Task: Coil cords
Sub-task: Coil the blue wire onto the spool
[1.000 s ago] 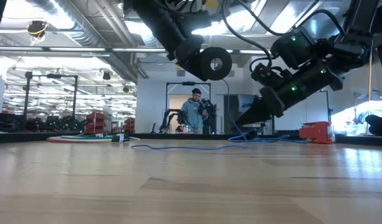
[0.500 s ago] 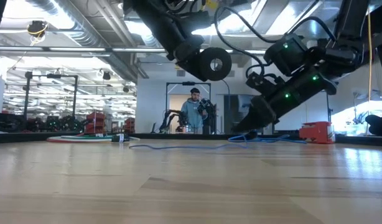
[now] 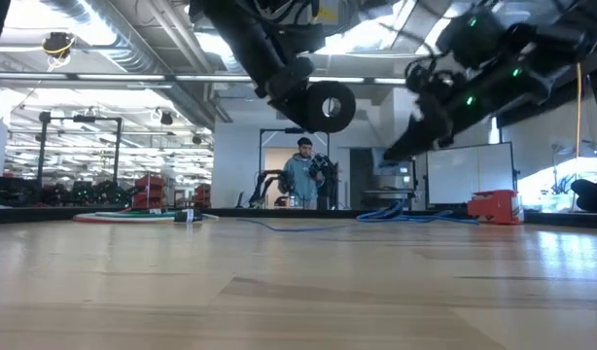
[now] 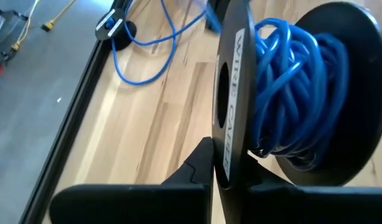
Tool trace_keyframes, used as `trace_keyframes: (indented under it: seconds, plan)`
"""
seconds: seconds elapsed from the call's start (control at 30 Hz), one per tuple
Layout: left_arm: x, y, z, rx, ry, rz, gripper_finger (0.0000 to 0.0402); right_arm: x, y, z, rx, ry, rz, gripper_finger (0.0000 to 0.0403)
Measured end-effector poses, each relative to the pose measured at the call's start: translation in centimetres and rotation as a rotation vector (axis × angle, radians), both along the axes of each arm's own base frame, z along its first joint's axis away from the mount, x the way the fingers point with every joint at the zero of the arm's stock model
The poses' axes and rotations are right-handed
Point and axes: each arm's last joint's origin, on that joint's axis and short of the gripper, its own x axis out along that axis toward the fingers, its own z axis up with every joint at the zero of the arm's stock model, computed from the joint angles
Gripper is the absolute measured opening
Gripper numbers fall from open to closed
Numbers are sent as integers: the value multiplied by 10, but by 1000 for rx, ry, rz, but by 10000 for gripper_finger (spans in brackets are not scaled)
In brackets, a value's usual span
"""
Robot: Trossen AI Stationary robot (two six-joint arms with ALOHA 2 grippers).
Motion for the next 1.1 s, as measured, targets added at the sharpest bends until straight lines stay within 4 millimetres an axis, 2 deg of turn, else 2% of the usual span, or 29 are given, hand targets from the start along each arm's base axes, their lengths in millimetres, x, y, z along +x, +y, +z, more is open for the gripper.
trace_keyframes:
  seconds: [0.17, 0.3, 0.47, 0.63, 0.97, 1.1]
  plan:
    - [1, 6, -6, -23, 8, 42, 1, -9, 9, 28, 68, -144, 92, 4]
    - [2, 13, -14, -41, 24, 83, 1, -8, 21, 38, 63, -217, 155, 3]
    - [4, 25, -16, -61, -13, 145, 1, -2, 34, 40, 57, -267, 208, 3]
    - [6, 25, -14, -62, -48, 149, 1, 7, 34, 41, 43, -345, 211, 2]
    - [16, 28, -17, -58, -121, 152, 1, 51, 33, 38, 61, -357, 268, 1]
    - [17, 28, -15, -76, -157, 164, 1, 61, 32, 29, 72, -318, 276, 1]
